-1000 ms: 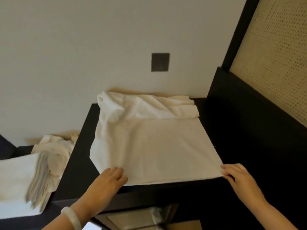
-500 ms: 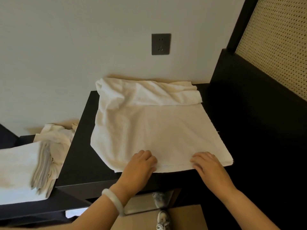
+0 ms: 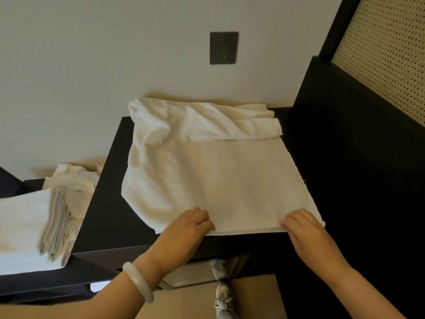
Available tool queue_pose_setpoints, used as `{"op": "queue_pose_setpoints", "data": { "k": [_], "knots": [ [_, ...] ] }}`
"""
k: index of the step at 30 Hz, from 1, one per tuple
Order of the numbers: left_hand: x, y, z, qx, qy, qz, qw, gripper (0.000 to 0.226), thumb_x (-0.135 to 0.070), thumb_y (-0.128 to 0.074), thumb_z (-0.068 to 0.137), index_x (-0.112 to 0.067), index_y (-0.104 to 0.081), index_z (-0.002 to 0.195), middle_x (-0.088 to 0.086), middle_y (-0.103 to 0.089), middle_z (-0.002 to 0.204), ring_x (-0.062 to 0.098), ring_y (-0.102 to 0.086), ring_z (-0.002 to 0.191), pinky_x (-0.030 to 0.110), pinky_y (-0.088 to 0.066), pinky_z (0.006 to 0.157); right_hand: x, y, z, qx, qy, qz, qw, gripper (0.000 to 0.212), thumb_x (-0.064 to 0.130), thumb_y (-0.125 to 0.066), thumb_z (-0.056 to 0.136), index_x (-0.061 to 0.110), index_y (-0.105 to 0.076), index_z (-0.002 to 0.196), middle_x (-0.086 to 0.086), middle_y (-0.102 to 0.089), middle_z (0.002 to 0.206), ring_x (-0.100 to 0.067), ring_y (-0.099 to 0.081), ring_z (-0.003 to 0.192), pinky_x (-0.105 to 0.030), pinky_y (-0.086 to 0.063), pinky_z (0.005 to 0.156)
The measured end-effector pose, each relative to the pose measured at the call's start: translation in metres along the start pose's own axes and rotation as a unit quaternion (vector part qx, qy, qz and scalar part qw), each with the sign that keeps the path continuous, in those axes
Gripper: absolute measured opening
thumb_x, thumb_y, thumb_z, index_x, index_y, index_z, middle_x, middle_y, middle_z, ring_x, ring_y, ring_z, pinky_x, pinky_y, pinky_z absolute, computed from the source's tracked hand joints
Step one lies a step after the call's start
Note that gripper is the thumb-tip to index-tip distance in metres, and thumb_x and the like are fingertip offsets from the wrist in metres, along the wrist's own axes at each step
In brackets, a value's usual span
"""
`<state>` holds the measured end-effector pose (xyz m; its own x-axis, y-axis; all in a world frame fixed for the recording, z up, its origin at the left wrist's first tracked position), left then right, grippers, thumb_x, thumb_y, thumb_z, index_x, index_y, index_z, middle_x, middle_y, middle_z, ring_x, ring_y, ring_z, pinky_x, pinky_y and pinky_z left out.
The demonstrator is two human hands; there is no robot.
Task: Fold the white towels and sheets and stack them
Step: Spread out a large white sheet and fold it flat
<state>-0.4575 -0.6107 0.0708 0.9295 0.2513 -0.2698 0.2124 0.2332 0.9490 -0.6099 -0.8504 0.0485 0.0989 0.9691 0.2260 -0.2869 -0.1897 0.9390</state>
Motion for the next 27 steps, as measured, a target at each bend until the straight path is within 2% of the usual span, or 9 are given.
{"op": "queue_pose_setpoints", "data": {
  "k": [3,6,9,13,19,22,25,27],
  "knots": [
    [0.005,-0.009,-0.005,0.004,0.026,-0.025,0.999,0.021,-0.007,-0.07,0.083,-0.018,-0.07,0.102,-0.002,-0.061,0.097,0.019,-0.057,0.086,0.03,-0.049,0.074,0.0,-0.007,-0.006,0.023,-0.009,-0.005,1.0,0.03,0.0,-0.083,0.073,0.016,-0.069,0.095,0.007,-0.059,0.095,-0.012,-0.054,0.088,-0.022,-0.039,0.087],
    [0.011,-0.014,-0.003,-0.016,0.057,-0.062,0.996,0.012,-0.017,-0.059,0.096,-0.018,-0.068,0.105,-0.003,-0.059,0.102,0.019,-0.053,0.093,0.033,-0.046,0.081,-0.009,-0.003,-0.005,0.018,-0.03,0.009,0.999,0.022,0.006,-0.077,0.081,0.018,-0.069,0.099,0.008,-0.059,0.099,-0.013,-0.054,0.092,-0.022,-0.038,0.086],
    [0.014,-0.017,-0.002,-0.016,0.066,-0.083,0.994,0.012,-0.018,-0.059,0.097,-0.019,-0.068,0.104,-0.005,-0.058,0.103,0.017,-0.053,0.095,0.031,-0.045,0.083,-0.023,0.002,-0.01,0.019,-0.067,-0.003,0.998,0.022,0.005,-0.076,0.082,0.017,-0.07,0.098,0.008,-0.058,0.099,-0.016,-0.054,0.091,-0.02,-0.034,0.084],
    [0.019,-0.019,0.0,-0.01,0.078,-0.11,0.991,0.011,-0.018,-0.06,0.096,-0.021,-0.068,0.103,-0.008,-0.057,0.102,0.01,-0.05,0.095,0.025,-0.044,0.084,-0.039,0.006,-0.014,0.027,-0.114,0.005,0.993,0.022,0.0,-0.073,0.084,0.017,-0.07,0.098,0.009,-0.056,0.096,-0.014,-0.051,0.089,-0.021,-0.037,0.079],
    [0.028,-0.024,0.002,0.005,0.115,-0.175,0.978,0.012,-0.017,-0.064,0.094,-0.027,-0.069,0.099,-0.016,-0.052,0.096,0.0,-0.05,0.087,0.017,-0.044,0.078,-0.055,0.013,-0.019,0.026,-0.174,0.033,0.984,0.02,0.002,-0.066,0.089,0.021,-0.066,0.094,0.015,-0.052,0.092,-0.008,-0.049,0.09,-0.018,-0.04,0.077],
    [0.033,-0.026,0.003,0.018,0.138,-0.21,0.968,0.015,-0.015,-0.067,0.091,-0.029,-0.069,0.095,-0.015,-0.053,0.095,0.002,-0.052,0.084,0.015,-0.045,0.075,-0.053,0.014,-0.021,0.058,-0.174,0.008,0.983,0.02,0.004,-0.063,0.091,0.023,-0.063,0.092,0.014,-0.051,0.091,-0.009,-0.048,0.089,-0.024,-0.045,0.078],
    [0.036,-0.027,0.004,0.023,0.155,-0.235,0.959,0.017,-0.013,-0.069,0.089,-0.03,-0.068,0.092,-0.01,-0.054,0.093,0.003,-0.052,0.082,0.013,-0.043,0.074,-0.05,0.019,-0.015,0.127,-0.183,-0.019,0.975,0.024,0.01,-0.06,0.094,0.032,-0.057,0.086,0.017,-0.05,0.089,-0.005,-0.048,0.086,-0.024,-0.046,0.077],
    [0.035,-0.026,0.005,0.029,0.159,-0.24,0.957,0.02,-0.013,-0.069,0.089,-0.032,-0.066,0.09,-0.01,-0.053,0.093,0.003,-0.051,0.081,0.013,-0.043,0.074,-0.043,0.026,0.006,0.126,-0.199,-0.033,0.971,0.024,0.013,-0.058,0.095,0.034,-0.058,0.084,0.018,-0.05,0.085,-0.007,-0.051,0.084,-0.026,-0.047,0.073]
  ]
}}
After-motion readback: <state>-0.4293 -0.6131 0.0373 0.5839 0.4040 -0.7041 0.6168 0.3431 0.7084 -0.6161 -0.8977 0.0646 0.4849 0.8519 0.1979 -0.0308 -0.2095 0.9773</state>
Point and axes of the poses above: each hand's wrist, its own z-axis towards the middle knuckle, its own y-axis out of the back of the hand, x = y × z, the point moved 4 cm from there along z, towards the middle knuckle
